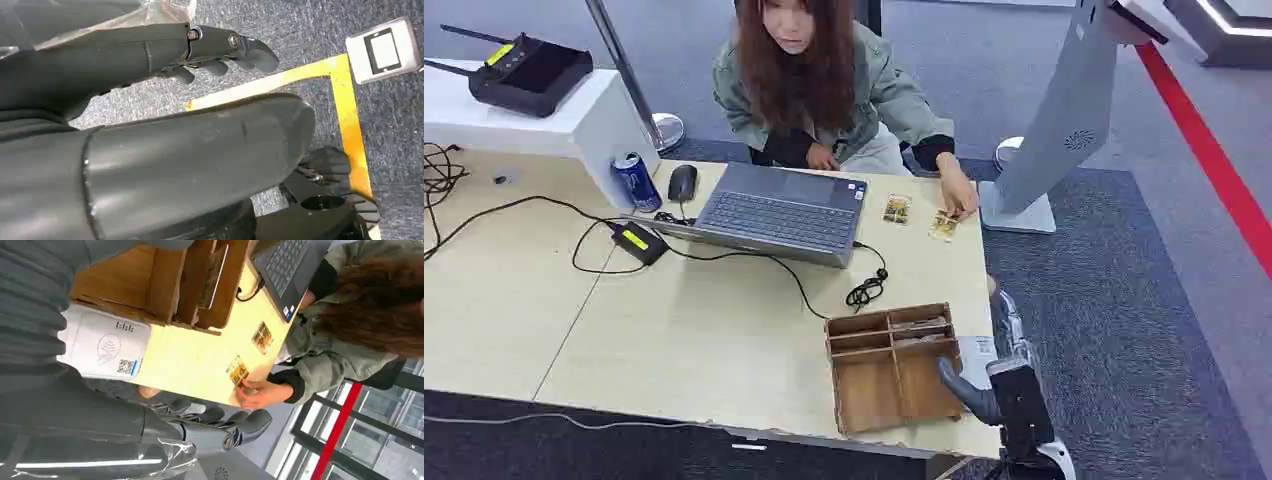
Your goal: Pass the card to the sensor for recognition and then transmit it.
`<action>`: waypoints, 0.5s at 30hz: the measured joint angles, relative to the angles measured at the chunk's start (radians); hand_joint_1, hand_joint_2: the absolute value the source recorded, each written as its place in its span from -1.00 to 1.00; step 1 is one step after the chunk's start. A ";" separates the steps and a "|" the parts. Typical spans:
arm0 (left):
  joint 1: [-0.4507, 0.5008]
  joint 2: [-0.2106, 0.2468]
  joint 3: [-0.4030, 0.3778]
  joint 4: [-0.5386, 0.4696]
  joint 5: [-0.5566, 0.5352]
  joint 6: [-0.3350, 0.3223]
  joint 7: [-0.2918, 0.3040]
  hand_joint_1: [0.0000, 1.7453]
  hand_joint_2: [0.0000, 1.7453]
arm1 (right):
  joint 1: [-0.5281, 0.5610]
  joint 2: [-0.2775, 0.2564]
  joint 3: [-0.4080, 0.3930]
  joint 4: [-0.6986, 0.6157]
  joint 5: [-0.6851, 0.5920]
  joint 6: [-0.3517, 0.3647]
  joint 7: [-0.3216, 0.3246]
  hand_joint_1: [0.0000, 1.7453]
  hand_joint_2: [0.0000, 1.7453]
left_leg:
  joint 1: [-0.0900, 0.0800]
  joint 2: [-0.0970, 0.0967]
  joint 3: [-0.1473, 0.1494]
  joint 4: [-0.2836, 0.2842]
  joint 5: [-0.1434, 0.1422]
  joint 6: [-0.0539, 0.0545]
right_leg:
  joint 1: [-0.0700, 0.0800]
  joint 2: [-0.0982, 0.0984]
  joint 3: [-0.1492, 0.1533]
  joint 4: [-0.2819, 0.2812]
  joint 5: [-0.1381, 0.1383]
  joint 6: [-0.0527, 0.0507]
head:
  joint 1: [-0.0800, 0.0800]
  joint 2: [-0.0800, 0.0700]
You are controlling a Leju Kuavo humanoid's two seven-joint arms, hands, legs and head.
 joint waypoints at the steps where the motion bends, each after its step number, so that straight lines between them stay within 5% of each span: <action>1: 0.000 0.000 0.000 0.000 0.000 0.000 0.000 -1.00 -1.00 | 0.000 0.000 0.000 0.000 0.000 0.000 0.000 -1.00 1.00 | 0.000 0.000 0.000 0.000 0.000 0.000 | 0.000 0.000 0.000 0.000 0.000 0.000 | 0.000 0.000; 15: 0.000 0.000 0.000 0.000 -0.029 0.000 0.000 -1.00 -1.00 | -0.028 -0.011 -0.012 -0.068 0.100 0.002 0.072 -1.00 1.00 | 0.000 0.000 0.000 0.000 0.000 0.000 | 0.000 0.000 0.000 0.000 0.000 0.000 | 0.000 0.000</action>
